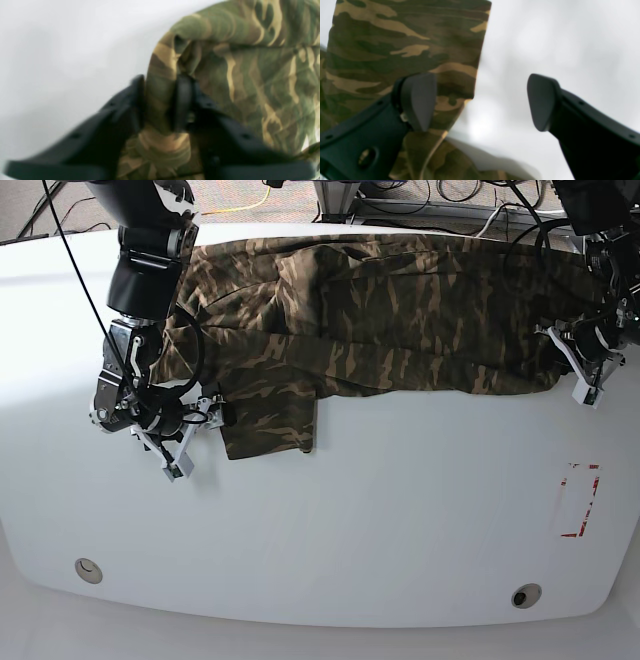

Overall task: Layout the t-shirt on the table in an organized manner, then fold the t-shirt properly
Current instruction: 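Grasp the folded sleeve edge with the right gripper, then lift the sleeve edge with the right gripper and fold it toward the left gripper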

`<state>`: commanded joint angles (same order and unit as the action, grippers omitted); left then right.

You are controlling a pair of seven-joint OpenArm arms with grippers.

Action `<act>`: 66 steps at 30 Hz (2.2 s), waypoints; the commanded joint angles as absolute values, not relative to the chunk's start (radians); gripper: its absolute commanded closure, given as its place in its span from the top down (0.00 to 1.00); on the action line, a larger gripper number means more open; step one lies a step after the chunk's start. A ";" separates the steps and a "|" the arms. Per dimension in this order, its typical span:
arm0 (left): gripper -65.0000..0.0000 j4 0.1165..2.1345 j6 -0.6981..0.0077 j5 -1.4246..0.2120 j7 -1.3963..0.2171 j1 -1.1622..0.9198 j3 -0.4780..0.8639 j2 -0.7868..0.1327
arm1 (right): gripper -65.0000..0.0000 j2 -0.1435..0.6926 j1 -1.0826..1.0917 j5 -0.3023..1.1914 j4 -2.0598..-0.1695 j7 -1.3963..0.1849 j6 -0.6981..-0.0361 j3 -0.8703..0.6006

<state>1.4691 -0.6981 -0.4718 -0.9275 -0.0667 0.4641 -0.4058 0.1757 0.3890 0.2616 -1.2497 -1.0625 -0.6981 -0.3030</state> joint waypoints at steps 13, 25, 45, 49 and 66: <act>0.05 1.475 -0.698 -0.472 -0.929 -0.062 0.464 -0.410 | 0.85 0.171 0.493 0.260 -1.136 -0.998 -0.698 -0.302; 0.01 1.477 -0.698 -0.473 -0.929 -0.062 0.469 -0.423 | 0.85 0.174 0.519 0.260 -0.943 -0.908 -0.698 -0.300; 0.01 1.483 -0.698 -0.417 -0.929 0.002 0.467 -0.437 | 0.84 0.101 0.438 0.269 -0.960 -0.911 -0.698 -0.300; 0.01 1.483 -0.698 -0.389 -0.929 0.019 0.466 -0.435 | 0.82 0.096 0.435 0.265 -0.977 -0.911 -0.698 -0.300; 0.01 1.483 -0.698 -0.315 -0.928 0.058 0.466 -0.432 | 0.00 0.097 0.456 0.263 -0.978 -0.935 -0.698 -0.298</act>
